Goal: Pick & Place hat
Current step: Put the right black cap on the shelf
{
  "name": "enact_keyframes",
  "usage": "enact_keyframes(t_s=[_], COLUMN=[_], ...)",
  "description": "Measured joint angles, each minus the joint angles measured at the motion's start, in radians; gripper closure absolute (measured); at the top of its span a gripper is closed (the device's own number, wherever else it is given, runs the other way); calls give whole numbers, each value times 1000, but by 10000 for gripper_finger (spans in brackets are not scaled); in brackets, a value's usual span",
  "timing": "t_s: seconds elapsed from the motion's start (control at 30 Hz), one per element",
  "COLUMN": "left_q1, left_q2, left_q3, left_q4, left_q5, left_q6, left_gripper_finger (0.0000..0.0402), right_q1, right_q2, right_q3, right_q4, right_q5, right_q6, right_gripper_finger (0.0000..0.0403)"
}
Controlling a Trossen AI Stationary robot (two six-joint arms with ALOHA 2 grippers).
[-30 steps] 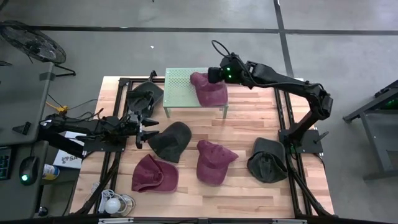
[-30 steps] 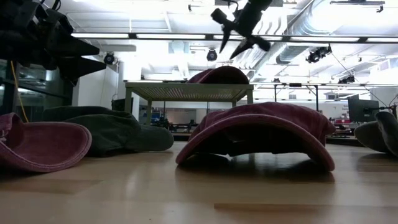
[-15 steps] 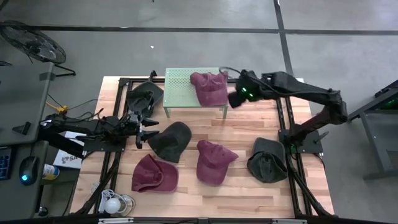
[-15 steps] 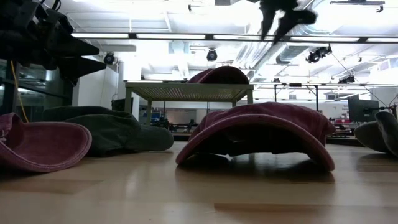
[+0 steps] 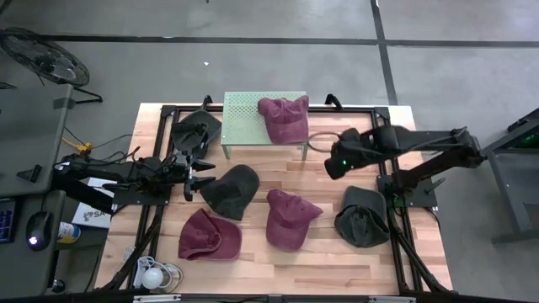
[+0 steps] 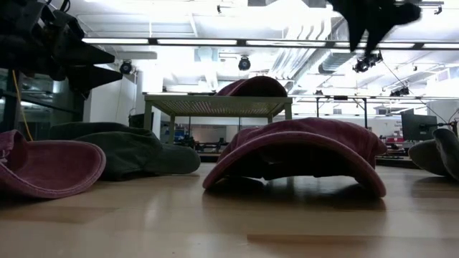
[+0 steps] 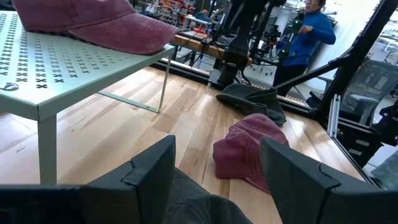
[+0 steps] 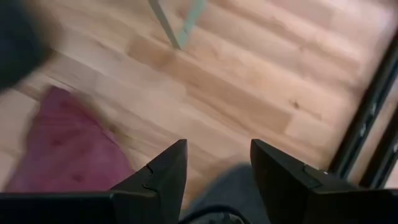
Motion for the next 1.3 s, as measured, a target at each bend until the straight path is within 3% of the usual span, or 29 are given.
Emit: enact_keyframes(t_s=[0.23, 0.57, 0.93, 1.3], left_q1=[0, 0, 0, 0], left_q2=[0, 0, 0, 0], left_q3=[0, 0, 0, 0], left_q4=[-1, -8, -9, -16], left_q5=[-4, -6, -7, -7], left_q6=[0, 0, 0, 0], left_gripper_finger=[172, 172, 172, 172], right_q1=[76, 119, 119, 123], right_q2=[-56, -52, 110, 208], right_q3=[-260, -448, -472, -472], right_q4=[153, 380, 418, 466], right_q5=[-131, -305, -440, -460], right_q6=[177, 389, 477, 513], right_gripper_finger=[233, 233, 233, 233])
